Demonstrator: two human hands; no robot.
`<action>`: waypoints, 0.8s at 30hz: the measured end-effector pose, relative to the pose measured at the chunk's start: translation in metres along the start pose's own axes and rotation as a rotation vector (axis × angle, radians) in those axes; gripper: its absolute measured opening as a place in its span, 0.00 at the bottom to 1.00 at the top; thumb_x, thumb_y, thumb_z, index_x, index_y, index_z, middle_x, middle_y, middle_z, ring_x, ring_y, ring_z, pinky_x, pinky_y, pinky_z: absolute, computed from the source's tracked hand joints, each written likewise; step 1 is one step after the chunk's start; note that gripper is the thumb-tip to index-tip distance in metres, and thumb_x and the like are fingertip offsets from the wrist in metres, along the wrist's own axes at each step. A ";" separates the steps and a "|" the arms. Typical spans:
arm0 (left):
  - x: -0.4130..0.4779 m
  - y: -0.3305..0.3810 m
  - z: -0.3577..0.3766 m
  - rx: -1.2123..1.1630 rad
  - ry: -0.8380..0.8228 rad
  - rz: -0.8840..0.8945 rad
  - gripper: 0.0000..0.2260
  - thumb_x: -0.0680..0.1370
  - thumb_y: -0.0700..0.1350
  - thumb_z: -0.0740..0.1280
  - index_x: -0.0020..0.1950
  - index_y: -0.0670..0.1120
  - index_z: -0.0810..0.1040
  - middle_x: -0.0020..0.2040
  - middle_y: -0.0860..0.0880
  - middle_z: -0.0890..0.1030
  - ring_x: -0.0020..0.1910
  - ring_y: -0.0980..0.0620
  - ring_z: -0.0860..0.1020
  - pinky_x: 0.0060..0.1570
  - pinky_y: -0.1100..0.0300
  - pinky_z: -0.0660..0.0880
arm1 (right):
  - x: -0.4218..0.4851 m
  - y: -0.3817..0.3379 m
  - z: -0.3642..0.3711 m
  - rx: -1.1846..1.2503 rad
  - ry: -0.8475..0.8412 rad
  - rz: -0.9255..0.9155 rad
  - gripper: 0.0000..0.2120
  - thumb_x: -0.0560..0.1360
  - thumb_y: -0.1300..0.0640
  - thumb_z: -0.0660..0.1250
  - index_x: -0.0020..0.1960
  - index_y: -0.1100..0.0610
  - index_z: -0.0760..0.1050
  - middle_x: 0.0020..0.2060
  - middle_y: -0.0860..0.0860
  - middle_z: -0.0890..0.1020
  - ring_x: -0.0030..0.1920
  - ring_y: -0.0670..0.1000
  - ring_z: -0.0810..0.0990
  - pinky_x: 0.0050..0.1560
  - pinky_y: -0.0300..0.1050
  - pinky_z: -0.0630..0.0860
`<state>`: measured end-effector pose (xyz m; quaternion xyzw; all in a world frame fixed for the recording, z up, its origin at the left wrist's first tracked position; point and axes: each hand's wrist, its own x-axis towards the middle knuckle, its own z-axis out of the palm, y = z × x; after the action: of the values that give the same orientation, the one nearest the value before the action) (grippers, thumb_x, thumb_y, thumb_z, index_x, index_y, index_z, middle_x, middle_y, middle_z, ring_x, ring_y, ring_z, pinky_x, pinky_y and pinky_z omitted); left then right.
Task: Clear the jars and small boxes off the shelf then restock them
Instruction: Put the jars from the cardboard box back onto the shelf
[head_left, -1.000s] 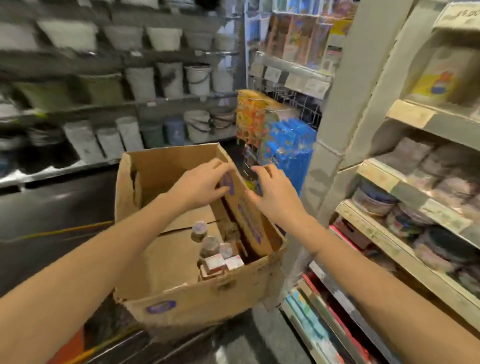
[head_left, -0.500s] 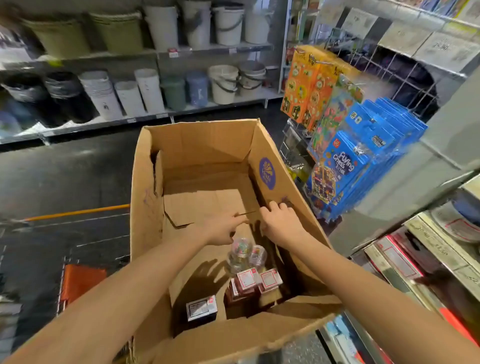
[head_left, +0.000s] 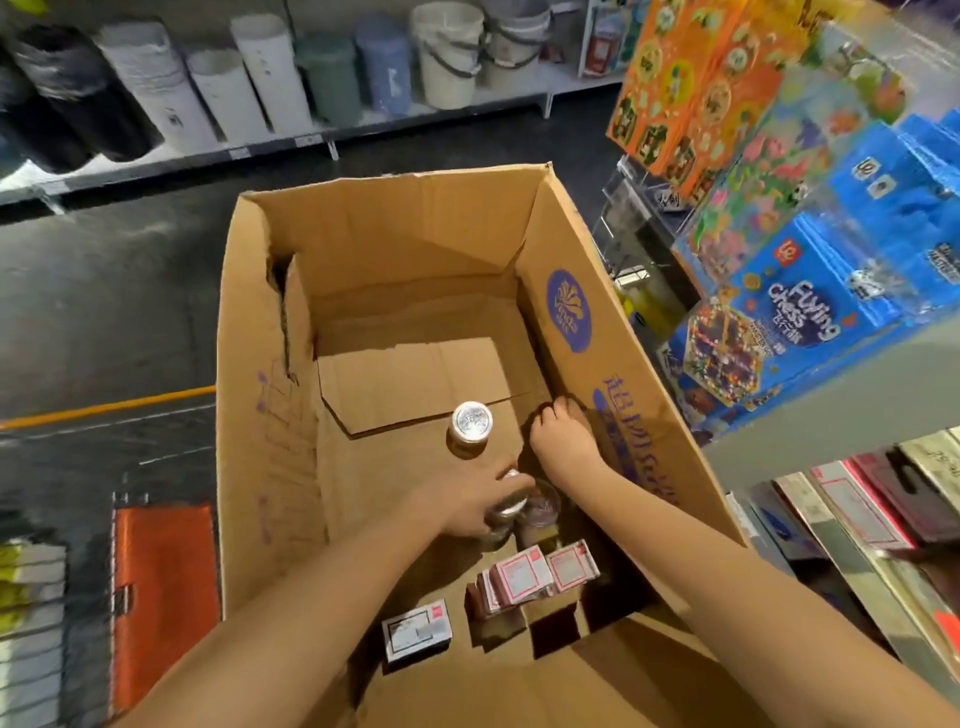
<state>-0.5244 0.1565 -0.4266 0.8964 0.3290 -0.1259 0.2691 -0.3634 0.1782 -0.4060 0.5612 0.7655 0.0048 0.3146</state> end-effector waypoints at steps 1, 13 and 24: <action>0.001 0.001 0.001 -0.007 0.004 0.006 0.30 0.71 0.49 0.71 0.69 0.54 0.61 0.64 0.48 0.65 0.57 0.47 0.70 0.51 0.49 0.76 | 0.003 -0.001 0.002 -0.012 -0.010 -0.010 0.17 0.81 0.61 0.53 0.68 0.62 0.68 0.66 0.61 0.71 0.70 0.63 0.61 0.73 0.57 0.52; -0.007 0.002 -0.001 0.022 -0.026 -0.004 0.22 0.74 0.47 0.70 0.65 0.51 0.68 0.60 0.46 0.69 0.49 0.52 0.69 0.43 0.58 0.72 | -0.022 -0.001 -0.009 0.139 0.138 -0.061 0.20 0.73 0.60 0.69 0.63 0.63 0.68 0.57 0.59 0.73 0.57 0.59 0.77 0.64 0.54 0.71; -0.003 0.004 0.011 -0.071 0.054 -0.117 0.28 0.71 0.51 0.73 0.67 0.50 0.64 0.61 0.49 0.70 0.51 0.50 0.73 0.50 0.54 0.76 | -0.056 -0.005 0.011 0.407 0.148 -0.147 0.19 0.76 0.57 0.65 0.65 0.59 0.65 0.60 0.57 0.68 0.58 0.57 0.71 0.55 0.48 0.72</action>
<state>-0.5243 0.1463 -0.4327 0.8685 0.3924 -0.1054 0.2839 -0.3525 0.1244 -0.3898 0.5541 0.8104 -0.1314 0.1377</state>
